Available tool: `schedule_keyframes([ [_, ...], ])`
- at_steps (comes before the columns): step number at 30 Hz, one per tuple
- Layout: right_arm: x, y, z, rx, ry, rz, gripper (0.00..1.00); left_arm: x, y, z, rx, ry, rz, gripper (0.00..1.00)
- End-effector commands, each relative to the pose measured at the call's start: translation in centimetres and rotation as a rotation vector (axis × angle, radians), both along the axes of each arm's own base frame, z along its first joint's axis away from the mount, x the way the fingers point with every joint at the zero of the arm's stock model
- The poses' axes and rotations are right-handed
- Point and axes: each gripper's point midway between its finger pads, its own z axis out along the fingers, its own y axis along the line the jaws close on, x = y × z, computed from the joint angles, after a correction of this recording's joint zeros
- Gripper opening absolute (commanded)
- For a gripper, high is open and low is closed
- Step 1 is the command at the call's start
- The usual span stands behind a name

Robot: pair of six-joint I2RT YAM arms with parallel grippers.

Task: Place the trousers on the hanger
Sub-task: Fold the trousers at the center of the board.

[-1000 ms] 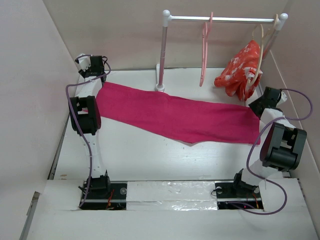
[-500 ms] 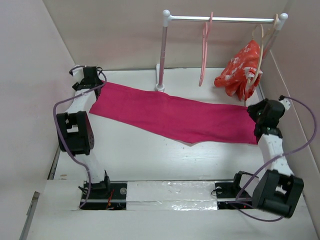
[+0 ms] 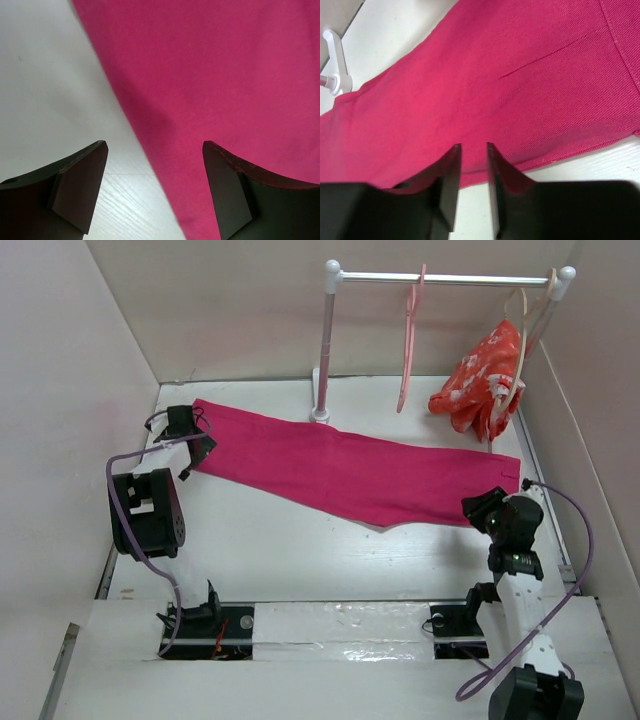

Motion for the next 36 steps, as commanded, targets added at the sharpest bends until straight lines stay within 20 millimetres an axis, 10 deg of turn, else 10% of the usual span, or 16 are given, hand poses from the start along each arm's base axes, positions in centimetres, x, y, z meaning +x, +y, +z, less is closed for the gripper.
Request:
schedule_keyframes([
  [1, -1.1, 1.4, -1.2, 0.02, 0.032, 0.068, 0.39, -1.1, -0.9, -2.1, -0.059, 0.036, 0.019, 0.74],
  [6, -1.5, 1.6, -2.5, 0.066, 0.056, 0.045, 0.57, -1.0, -1.0, -3.6, -0.077, 0.059, 0.039, 0.68],
  [16, -0.1, 0.7, -4.4, 0.098, 0.135, -0.009, 0.57, 0.0, -1.2, -4.6, -0.102, 0.056, 0.054, 0.61],
  [25, 1.9, -2.2, -6.1, 0.117, 0.215, -0.139, 0.41, 0.7, -1.0, -5.2, -0.096, 0.057, 0.056, 0.29],
  [31, 2.2, -2.8, -7.0, 0.147, 0.24, -0.124, 0.07, 0.8, -0.5, -5.6, -0.07, 0.088, 0.043, 0.0],
  [36, 1.6, -3.6, -5.4, 0.082, 0.193, -0.15, 0.0, -0.5, 0.4, -5.8, -0.015, 0.137, 0.065, 0.0],
])
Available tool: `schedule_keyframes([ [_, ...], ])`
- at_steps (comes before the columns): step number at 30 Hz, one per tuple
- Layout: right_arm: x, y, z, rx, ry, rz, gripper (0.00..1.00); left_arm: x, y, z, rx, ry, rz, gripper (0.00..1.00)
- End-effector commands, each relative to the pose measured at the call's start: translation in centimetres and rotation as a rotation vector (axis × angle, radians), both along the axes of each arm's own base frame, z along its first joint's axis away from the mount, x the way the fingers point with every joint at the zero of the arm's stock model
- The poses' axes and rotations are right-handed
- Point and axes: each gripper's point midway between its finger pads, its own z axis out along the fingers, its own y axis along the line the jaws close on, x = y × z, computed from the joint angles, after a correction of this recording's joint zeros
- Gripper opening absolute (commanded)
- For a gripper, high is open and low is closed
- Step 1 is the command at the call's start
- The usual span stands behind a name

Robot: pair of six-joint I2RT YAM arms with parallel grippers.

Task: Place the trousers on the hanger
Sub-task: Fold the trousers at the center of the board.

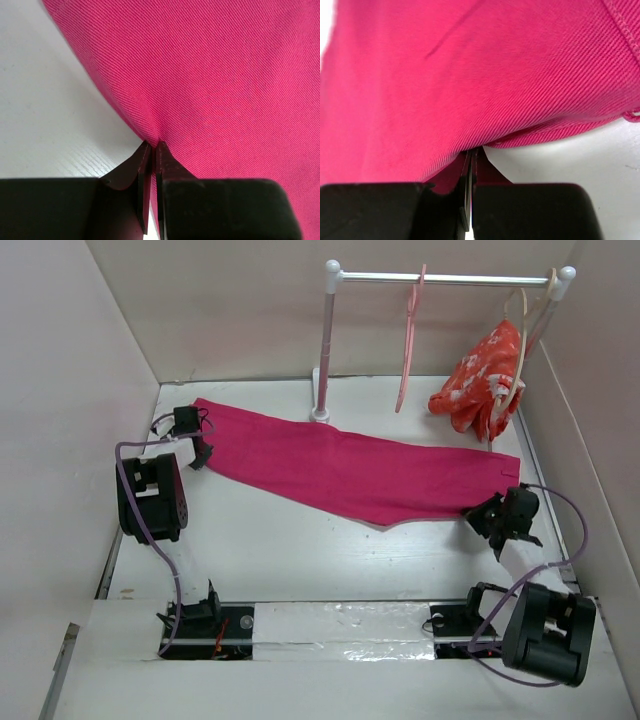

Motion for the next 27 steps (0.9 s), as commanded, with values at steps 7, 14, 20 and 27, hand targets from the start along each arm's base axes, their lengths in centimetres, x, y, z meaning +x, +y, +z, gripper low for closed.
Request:
schedule_keyframes([
  [7, -0.7, -2.1, 4.1, -0.109, -0.15, -0.074, 0.0, -10.9, 3.4, -2.0, 0.097, 0.231, 0.131, 0.0],
  [14, -3.4, -0.5, 4.3, -0.088, -0.107, -0.032, 0.0, -16.3, 4.3, 2.4, 0.14, 0.171, 0.217, 0.0],
  [20, -4.7, 0.6, 5.4, -0.072, -0.196, -0.027, 0.47, -18.8, 5.6, 5.2, 0.138, 0.098, 0.266, 0.17],
  [27, -3.7, -2.2, 4.4, -0.089, -0.09, -0.131, 0.89, -13.8, 3.1, 13.3, 0.129, -0.205, 0.075, 0.67],
])
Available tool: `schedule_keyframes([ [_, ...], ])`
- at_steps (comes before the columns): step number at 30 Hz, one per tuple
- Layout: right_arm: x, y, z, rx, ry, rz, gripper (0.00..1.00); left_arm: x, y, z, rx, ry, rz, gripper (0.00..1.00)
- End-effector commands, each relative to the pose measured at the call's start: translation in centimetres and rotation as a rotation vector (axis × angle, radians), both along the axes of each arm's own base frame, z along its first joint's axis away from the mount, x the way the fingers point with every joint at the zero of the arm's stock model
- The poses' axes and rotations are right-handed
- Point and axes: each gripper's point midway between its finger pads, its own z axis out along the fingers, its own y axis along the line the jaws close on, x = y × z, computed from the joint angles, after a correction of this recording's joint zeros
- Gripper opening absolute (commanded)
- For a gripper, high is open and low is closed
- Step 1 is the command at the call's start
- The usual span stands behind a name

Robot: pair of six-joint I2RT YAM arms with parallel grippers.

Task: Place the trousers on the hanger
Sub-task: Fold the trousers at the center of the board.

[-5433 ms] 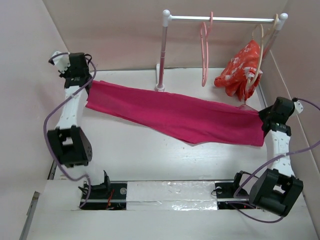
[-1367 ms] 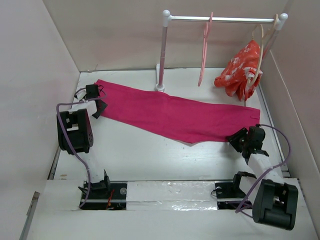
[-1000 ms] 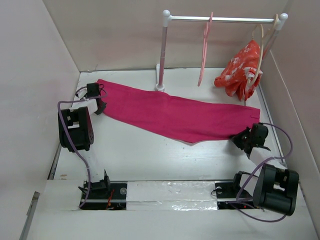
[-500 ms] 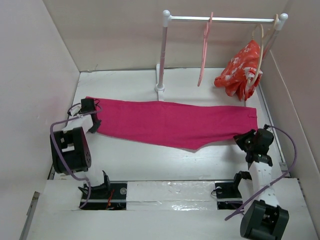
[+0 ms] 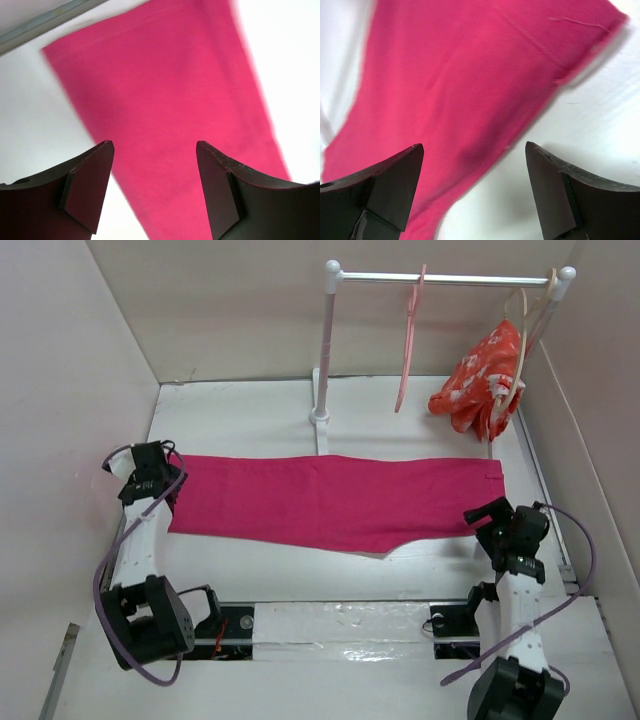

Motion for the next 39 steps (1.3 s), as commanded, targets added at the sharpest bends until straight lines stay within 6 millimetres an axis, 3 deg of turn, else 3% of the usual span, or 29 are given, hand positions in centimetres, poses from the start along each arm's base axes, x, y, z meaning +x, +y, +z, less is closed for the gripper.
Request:
schedule_keyframes([
  [1, 1.1, -2.6, 0.6, -0.029, 0.03, -0.08, 0.89, 3.6, -2.3, 6.4, 0.038, -0.206, -0.149, 0.64],
  [5, 1.3, -5.2, -0.5, -0.009, 0.061, -0.145, 0.88, 6.0, -8.4, 9.4, 0.01, -0.31, -0.321, 0.54],
  [6, 1.1, -6.2, -0.7, -0.005, 0.064, -0.181, 0.88, 6.7, -11.3, 10.2, -0.003, -0.348, -0.403, 0.51],
  [8, 1.5, -6.6, -1.0, 0.007, 0.066, -0.183, 0.87, 7.1, -14.4, 11.0, -0.027, -0.396, -0.476, 0.41],
  [9, 1.9, -6.9, -0.8, 0.012, 0.063, -0.195, 0.86, 7.2, -17.5, 11.5, -0.042, -0.428, -0.551, 0.36],
  [12, 2.3, -7.7, -1.2, 0.027, 0.089, -0.222, 0.83, 7.0, -21.8, 11.3, -0.075, -0.457, -0.64, 0.24],
  [13, 2.7, -8.2, -0.9, 0.02, 0.08, -0.23, 0.82, 6.0, -24.5, 10.4, -0.09, -0.442, -0.711, 0.22],
  [15, 3.1, -8.3, -1.4, 0.031, 0.095, -0.226, 0.79, 5.6, -26.7, 9.3, -0.1, -0.445, -0.755, 0.19],
  [16, 3.6, -8.6, -1.0, 0.021, 0.082, -0.222, 0.74, 4.8, -27.4, 7.6, -0.101, -0.415, -0.78, 0.16],
  [17, 3.8, -8.9, -0.9, 0.016, 0.076, -0.225, 0.68, 4.0, -28.9, 6.6, -0.109, -0.403, -0.825, 0.16],
  [19, 4.0, -9.5, -0.4, -0.014, 0.064, -0.235, 0.56, 2.9, -29.8, 4.7, -0.106, -0.381, -0.857, 0.11],
  [20, 3.8, -10.0, -0.2, -0.043, 0.066, -0.255, 0.45, 1.3, -31.7, 3.9, -0.098, -0.364, -0.92, 0.11],
  [21, 3.8, -10.2, 0.6, -0.066, 0.041, -0.257, 0.18, 1.2, -32.1, 4.0, -0.053, -0.392, -0.909, 0.11],
  [23, 3.8, -9.1, 1.5, -0.088, -0.014, -0.193, 0.06, -1.1, -34.7, 2.9, -0.011, -0.366, -0.984, 0.11],
  [24, 3.9, -8.2, 2.3, -0.119, -0.053, -0.141, 0.0, -1.3, -34.8, 2.6, 0.028, -0.36, -0.965, 0.1],
  [25, 3.8, -7.2, 4.6, -0.16, -0.132, -0.102, 0.0, -1.8, -35.2, 2.2, 0.043, -0.341, -0.974, 0.1],
  [27, 3.6, -4.6, 6.8, -0.197, -0.208, 0.013, 0.0, -2.4, -36.0, 0.6, 0.08, -0.311, -0.98, 0.09],
  [28, 3.0, -1.9, 8.5, -0.23, -0.256, 0.104, 0.0, -2.3, -35.8, 0.0, 0.093, -0.298, -0.971, 0.09],
  [30, 2.6, 0.6, 11.1, -0.258, -0.328, 0.184, 0.0, -2.4, -35.7, -2.0, 0.115, -0.254, -0.965, 0.07],
  [31, 2.0, 3.2, 11.5, -0.235, -0.338, 0.274, 0.0, -2.7, -35.5, -2.8, 0.127, -0.237, -0.967, 0.05],
  [35, 0.8, 7.7, 15.8, -0.208, -0.424, 0.429, 0.0, -3.2, -34.1, -5.0, 0.163, -0.193, -0.927, 0.02],
  [36, 0.7, 8.3, 16.5, -0.206, -0.432, 0.452, 0.0, -3.3, -33.9, -5.2, 0.163, -0.193, -0.922, 0.02],
  [37, 0.4, 8.8, 18.6, -0.217, -0.461, 0.472, 0.0, -3.8, -33.4, -5.8, 0.164, -0.179, -0.931, 0.01],
  [39, 0.3, 9.6, 20.2, -0.23, -0.47, 0.508, 0.0, -4.2, -33.6, -6.1, 0.129, -0.185, -0.951, 0.0],
])
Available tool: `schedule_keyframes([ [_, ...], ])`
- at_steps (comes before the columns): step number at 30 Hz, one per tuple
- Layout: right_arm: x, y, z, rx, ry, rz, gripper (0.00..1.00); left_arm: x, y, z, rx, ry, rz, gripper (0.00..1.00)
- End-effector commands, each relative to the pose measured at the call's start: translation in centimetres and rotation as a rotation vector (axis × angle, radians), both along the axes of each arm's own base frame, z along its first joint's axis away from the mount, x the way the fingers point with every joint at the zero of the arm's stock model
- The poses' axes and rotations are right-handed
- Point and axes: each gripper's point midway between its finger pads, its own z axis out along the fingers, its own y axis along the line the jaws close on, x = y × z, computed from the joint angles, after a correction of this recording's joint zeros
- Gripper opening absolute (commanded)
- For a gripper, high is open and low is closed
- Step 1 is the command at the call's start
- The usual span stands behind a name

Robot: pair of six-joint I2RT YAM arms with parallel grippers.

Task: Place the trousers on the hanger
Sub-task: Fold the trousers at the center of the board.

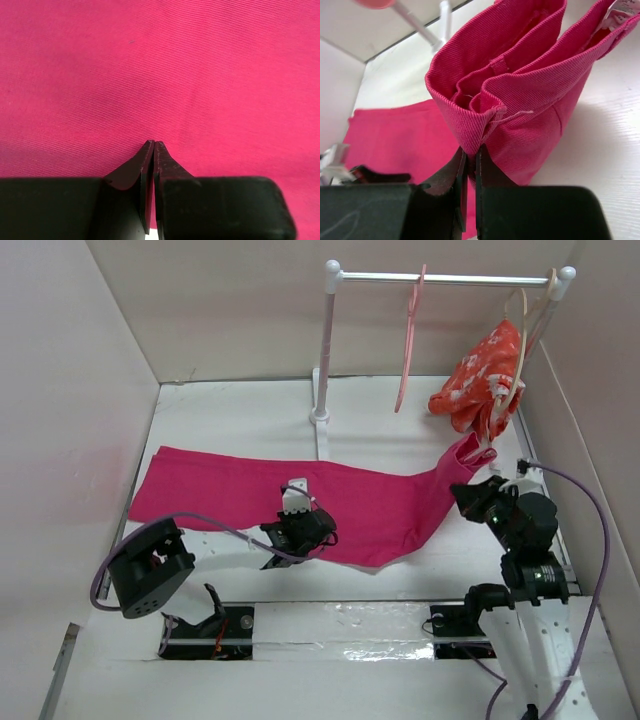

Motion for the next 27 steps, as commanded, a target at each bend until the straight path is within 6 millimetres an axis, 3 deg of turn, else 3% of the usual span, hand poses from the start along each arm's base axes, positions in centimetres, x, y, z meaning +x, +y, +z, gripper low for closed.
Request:
schedule_keyframes([
  [1, -0.7, 0.8, 5.2, -0.034, -0.081, 0.038, 0.0, -0.7, 0.7, -0.3, -0.04, -0.019, 0.013, 0.0],
  [2, -0.9, 0.7, 7.3, -0.036, -0.119, 0.033, 0.0, -1.2, 0.6, -0.5, -0.055, -0.014, 0.001, 0.0],
  [5, -1.5, 1.8, 9.3, -0.044, -0.135, 0.101, 0.0, -2.2, 0.3, -1.7, -0.088, 0.015, -0.023, 0.0],
  [6, -2.0, 2.1, 11.0, -0.043, -0.172, 0.122, 0.0, -2.8, -0.6, -1.8, -0.106, 0.019, -0.056, 0.0],
  [12, -3.2, 4.6, 15.7, -0.024, -0.244, 0.287, 0.0, -4.5, -2.3, -3.8, -0.05, 0.058, -0.093, 0.0],
  [16, -4.6, 6.7, 20.5, 0.023, -0.349, 0.406, 0.0, -5.5, -4.6, -4.1, -0.024, 0.065, -0.127, 0.0],
  [23, -2.7, 8.1, 22.3, 0.026, -0.362, 0.491, 0.0, -7.0, -9.8, -4.6, -0.041, 0.073, -0.22, 0.0],
  [27, -2.0, 9.2, 24.0, 0.036, -0.4, 0.523, 0.0, -7.5, -11.4, -5.4, -0.004, 0.083, -0.239, 0.0],
])
